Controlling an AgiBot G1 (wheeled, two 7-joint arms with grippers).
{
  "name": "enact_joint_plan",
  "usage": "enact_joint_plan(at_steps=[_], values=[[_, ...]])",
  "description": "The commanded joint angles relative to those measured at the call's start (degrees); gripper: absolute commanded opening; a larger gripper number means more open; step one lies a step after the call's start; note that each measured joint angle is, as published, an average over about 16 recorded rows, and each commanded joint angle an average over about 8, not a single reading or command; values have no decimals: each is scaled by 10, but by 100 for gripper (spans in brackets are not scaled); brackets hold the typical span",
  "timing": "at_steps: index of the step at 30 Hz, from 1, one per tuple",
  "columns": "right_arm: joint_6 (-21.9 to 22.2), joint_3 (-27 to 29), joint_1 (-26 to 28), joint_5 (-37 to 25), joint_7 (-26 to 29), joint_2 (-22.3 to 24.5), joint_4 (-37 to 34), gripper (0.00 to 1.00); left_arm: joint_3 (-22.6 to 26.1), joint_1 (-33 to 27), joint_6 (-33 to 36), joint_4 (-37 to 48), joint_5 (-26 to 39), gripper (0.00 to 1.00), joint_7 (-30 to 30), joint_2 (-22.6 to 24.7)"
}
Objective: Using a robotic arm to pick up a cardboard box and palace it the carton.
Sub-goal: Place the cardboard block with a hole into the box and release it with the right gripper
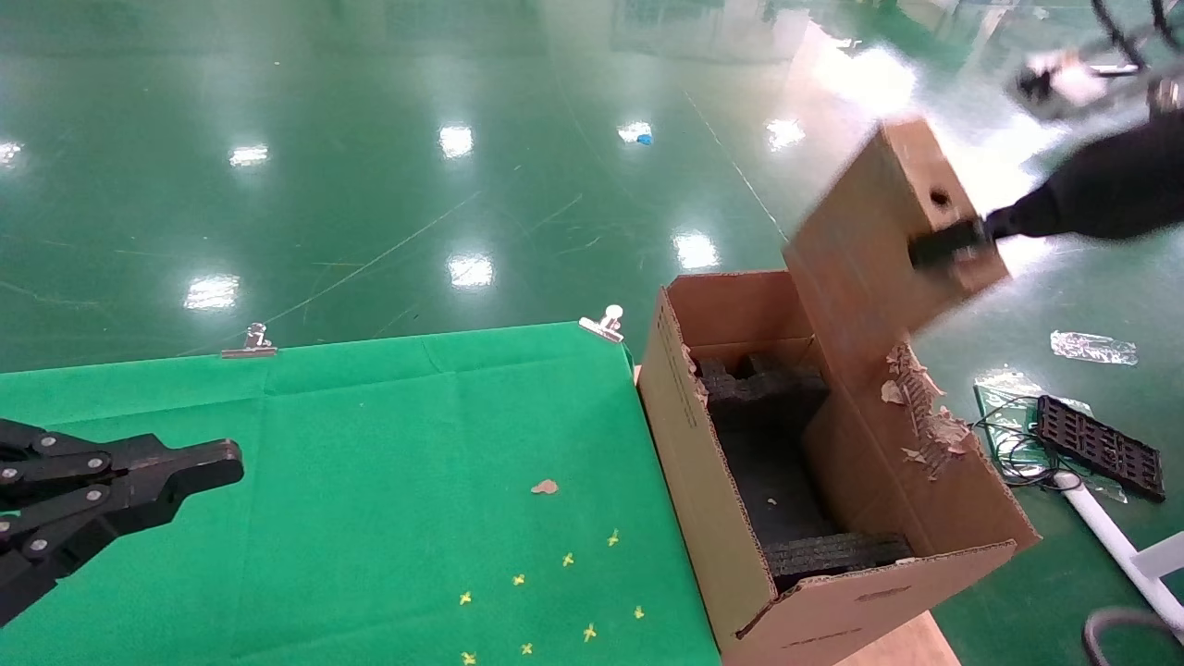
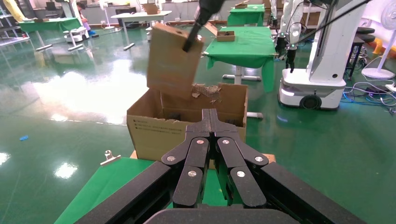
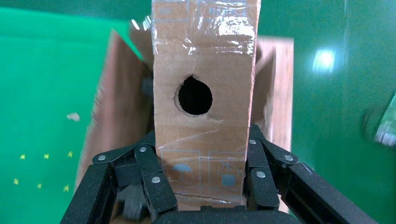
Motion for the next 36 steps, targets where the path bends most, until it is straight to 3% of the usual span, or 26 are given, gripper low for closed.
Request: enact_joint_plan(at_steps=[1, 3, 10, 23, 36], values=[[-6, -6, -11, -2, 5, 5, -17, 0, 0, 0, 0, 0, 0, 87, 0, 0], [-7, -10, -31, 1, 7, 4, -36, 0, 0, 0, 0, 0, 0, 100, 0, 0], [6, -23, -90, 2, 0, -15, -97, 0, 0, 0, 0, 0, 0, 100, 0, 0], [24, -36, -152, -5, -18, -53, -171, 0, 1, 0, 0, 0, -1, 100, 0, 0], [82, -28, -239, 15, -32, -103, -242, 0, 1, 0, -1, 0, -1, 100, 1, -1]])
